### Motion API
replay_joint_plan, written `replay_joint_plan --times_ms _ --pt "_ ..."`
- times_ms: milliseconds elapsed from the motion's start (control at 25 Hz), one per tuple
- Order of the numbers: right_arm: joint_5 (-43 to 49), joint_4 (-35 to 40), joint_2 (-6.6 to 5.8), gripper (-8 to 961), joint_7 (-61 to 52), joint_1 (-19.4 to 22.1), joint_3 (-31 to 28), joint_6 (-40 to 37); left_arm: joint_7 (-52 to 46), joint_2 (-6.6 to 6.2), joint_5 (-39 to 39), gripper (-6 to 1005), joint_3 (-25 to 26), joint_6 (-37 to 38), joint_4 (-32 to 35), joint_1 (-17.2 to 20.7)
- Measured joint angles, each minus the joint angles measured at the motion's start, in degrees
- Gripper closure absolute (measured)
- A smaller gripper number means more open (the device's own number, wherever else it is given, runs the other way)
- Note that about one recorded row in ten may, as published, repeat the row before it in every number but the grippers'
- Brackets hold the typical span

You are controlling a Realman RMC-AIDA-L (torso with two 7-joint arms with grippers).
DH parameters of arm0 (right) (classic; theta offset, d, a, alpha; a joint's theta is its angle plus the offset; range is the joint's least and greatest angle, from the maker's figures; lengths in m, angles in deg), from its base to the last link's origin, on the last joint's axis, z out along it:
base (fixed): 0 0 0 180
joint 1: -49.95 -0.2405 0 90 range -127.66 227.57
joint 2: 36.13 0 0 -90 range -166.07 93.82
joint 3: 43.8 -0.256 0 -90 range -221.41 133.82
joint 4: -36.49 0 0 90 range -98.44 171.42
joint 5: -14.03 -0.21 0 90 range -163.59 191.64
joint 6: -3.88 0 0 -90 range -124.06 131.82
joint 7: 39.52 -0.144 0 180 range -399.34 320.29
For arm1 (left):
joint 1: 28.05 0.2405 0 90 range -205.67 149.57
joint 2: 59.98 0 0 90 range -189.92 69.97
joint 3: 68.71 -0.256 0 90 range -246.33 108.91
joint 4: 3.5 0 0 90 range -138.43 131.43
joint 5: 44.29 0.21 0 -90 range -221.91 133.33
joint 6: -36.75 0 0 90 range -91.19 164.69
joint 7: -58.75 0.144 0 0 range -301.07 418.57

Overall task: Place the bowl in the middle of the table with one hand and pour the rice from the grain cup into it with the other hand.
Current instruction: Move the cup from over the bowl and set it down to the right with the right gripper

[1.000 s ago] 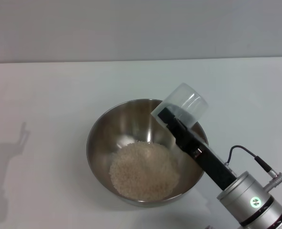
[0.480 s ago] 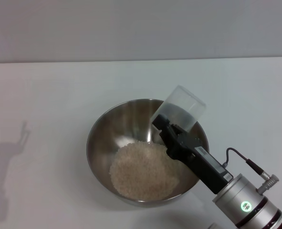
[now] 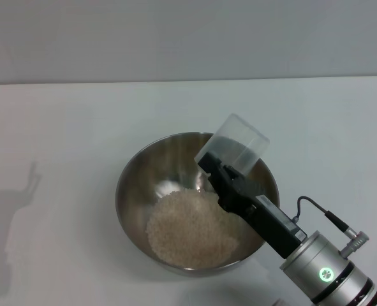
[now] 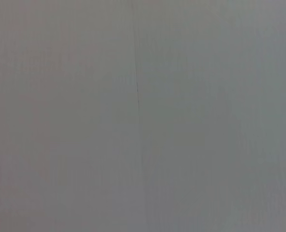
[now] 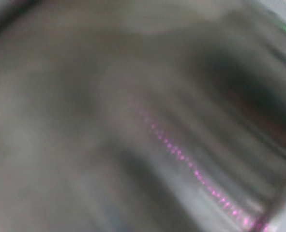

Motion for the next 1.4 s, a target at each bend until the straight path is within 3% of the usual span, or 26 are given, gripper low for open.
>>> replay_joint_plan --times_ms 280,320,360,520,680,720,760,880,920,960,1160,1400 --pt "-0.3 -3.6 0.0 940 -19.2 1.3 -1.2 -6.2 0.0 0.06 0.1 139 0.0 0.0 0.0 0.1" --pt "-0.3 -4.5 0.0 940 -28.1 2.1 -2.0 -8.6 0.0 0.07 0.1 139 0.0 0.0 0.0 0.1" --pt "-0.3 -4.5 0.0 940 -28.1 2.1 -2.0 -8.6 0.0 0.08 0.1 139 0.0 0.0 0.0 0.1" --pt "-0.5 -6.3 0.0 940 -48.7 4.7 -4.9 -13.0 0.0 0.09 0.1 139 0.0 -0.3 0.0 0.2" --pt "-0.5 -7.5 -0.14 940 -61.0 6.4 -7.8 -13.8 0.0 0.09 0.2 139 -0.1 -0.6 0.0 0.1" --pt "-0.5 -7.3 -0.51 940 -73.0 7.2 -9.0 -15.7 0.0 0.09 0.2 139 -0.1 -0.8 0.0 0.1" --pt "-0.5 -7.3 -0.51 940 -73.0 7.2 -9.0 -15.7 0.0 0.09 0.2 139 -0.3 -0.9 0.0 0.0" --pt "-0.5 -4.4 -0.74 939 -92.5 8.5 -11.3 -19.6 0.2 0.08 0.1 139 -0.5 -0.9 0.0 0.0" --pt "-0.5 -1.6 -0.65 939 -104.0 9.4 -13.1 -21.8 0.2 0.08 0.1 139 -0.5 -0.9 0.0 0.0" --pt "-0.5 -1.6 -0.65 939 -104.0 9.4 -13.1 -21.8 0.2 0.08 0.1 139 -0.5 -0.9 0.0 0.0" --pt "-0.5 5.7 -0.51 939 -126.1 10.4 -16.0 -24.6 0.4 0.08 0.0 139 -0.5 -1.0 0.0 0.0" --pt "-1.2 8.8 -0.4 939 -131.6 11.2 -17.3 -24.8 0.4 0.09 -0.1 139 -0.5 -1.0 0.0 -0.2"
